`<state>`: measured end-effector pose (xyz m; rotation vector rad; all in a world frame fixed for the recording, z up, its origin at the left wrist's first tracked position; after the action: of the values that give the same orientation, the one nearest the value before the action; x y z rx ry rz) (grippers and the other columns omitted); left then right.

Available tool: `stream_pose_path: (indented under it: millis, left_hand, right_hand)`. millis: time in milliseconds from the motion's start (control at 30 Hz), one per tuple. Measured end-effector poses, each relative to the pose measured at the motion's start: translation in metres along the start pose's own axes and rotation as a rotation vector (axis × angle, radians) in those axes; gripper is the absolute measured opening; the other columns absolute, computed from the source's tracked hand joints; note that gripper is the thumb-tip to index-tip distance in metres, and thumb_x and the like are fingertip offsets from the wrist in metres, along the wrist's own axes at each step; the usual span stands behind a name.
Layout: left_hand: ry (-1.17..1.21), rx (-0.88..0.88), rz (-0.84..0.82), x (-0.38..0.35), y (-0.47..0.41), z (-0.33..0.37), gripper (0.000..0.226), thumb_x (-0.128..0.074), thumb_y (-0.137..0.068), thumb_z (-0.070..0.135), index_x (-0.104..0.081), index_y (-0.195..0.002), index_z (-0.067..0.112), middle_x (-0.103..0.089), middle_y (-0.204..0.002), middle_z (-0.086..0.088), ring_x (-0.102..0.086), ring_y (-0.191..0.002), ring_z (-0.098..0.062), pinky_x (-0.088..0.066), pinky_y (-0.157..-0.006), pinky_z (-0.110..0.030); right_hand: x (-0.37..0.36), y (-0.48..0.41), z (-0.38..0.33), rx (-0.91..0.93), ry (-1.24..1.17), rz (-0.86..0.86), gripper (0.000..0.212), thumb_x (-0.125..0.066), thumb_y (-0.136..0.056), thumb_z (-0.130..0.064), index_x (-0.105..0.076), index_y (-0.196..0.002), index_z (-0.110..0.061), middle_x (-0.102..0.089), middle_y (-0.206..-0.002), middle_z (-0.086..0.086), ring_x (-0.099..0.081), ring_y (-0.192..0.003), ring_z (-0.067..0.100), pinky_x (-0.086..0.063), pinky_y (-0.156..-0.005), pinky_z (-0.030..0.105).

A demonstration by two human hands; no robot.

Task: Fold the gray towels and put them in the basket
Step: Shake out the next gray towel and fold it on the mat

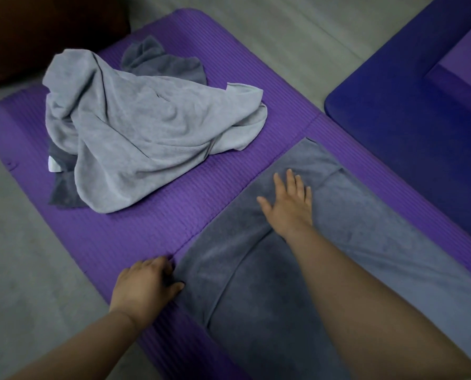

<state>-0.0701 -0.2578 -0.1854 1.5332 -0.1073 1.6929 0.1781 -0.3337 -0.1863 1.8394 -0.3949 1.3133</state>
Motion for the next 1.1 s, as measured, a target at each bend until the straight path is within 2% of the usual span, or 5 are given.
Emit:
stream_pose_path:
  millis: [267, 400, 567, 833, 1100]
  left_hand:
    - [0.84, -0.058, 0.02, 0.016, 0.014, 0.015, 0.021, -0.06, -0.045, 0.041, -0.048, -0.052, 0.025, -0.056, -0.05, 0.009, -0.045, -0.046, 0.002, -0.033, -0.046, -0.007]
    - [0.942, -0.17, 0.088, 0.025, 0.022, 0.036, 0.022, -0.054, -0.043, 0.048, -0.056, -0.065, 0.043, -0.056, -0.055, 0.017, -0.045, -0.048, 0.004, -0.033, -0.047, -0.005]
    - [0.883, -0.305, 0.207, 0.022, 0.019, 0.068, 0.014, -0.055, -0.053, 0.045, -0.058, -0.067, 0.048, -0.057, -0.067, 0.031, -0.05, -0.06, 0.014, -0.035, -0.054, 0.0]
    - [0.847, -0.676, -0.028, 0.027, 0.047, 0.161, 0.013, -0.062, -0.058, 0.042, -0.056, -0.07, 0.038, -0.058, -0.074, 0.028, -0.051, -0.063, 0.01, -0.036, -0.057, -0.001]
    - [0.429, -1.007, -0.212, 0.006, 0.121, 0.268, 0.027, -0.054, -0.064, 0.046, -0.058, -0.088, 0.036, -0.054, -0.083, 0.037, -0.048, -0.066, 0.021, -0.031, -0.059, 0.005]
  right_hand:
    - [0.037, -0.005, -0.003, -0.195, -0.444, 0.348, 0.054, -0.045, -0.091, -0.045, -0.043, -0.128, -0.005, -0.044, -0.135, 0.013, -0.037, -0.126, 0.028, -0.029, -0.103, 0.037]
    - [0.023, -0.004, -0.027, -0.253, -0.286, 0.046, 0.077, -0.047, -0.086, -0.054, -0.021, -0.141, -0.007, -0.028, -0.145, 0.013, -0.026, -0.135, 0.029, -0.026, -0.108, 0.04]
    - [0.019, 0.006, 0.006, -0.307, -0.202, -0.006, 0.043, -0.047, -0.093, -0.02, -0.038, -0.133, -0.005, -0.04, -0.14, 0.014, -0.039, -0.129, 0.029, -0.036, -0.103, 0.036]
    - [0.049, 0.055, 0.107, -0.609, -1.232, 0.304, 0.03, -0.044, -0.089, -0.001, -0.056, -0.115, 0.008, -0.054, -0.09, 0.018, -0.046, -0.077, 0.018, -0.038, -0.048, 0.013]
    - [0.071, 0.161, 0.26, -0.612, -1.384, 0.526, 0.034, -0.038, -0.091, -0.005, -0.044, -0.06, -0.018, -0.045, -0.064, -0.001, -0.041, -0.062, 0.012, -0.037, -0.063, 0.028]
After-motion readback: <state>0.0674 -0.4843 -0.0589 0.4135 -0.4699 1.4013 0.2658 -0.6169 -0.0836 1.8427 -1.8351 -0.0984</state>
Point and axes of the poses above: each hand's wrist, its own y-axis away from the middle knuckle, its own x-axis out of the back of the hand, z = x × y, the point moved 6 cm from there along -y, towards the middle knuckle
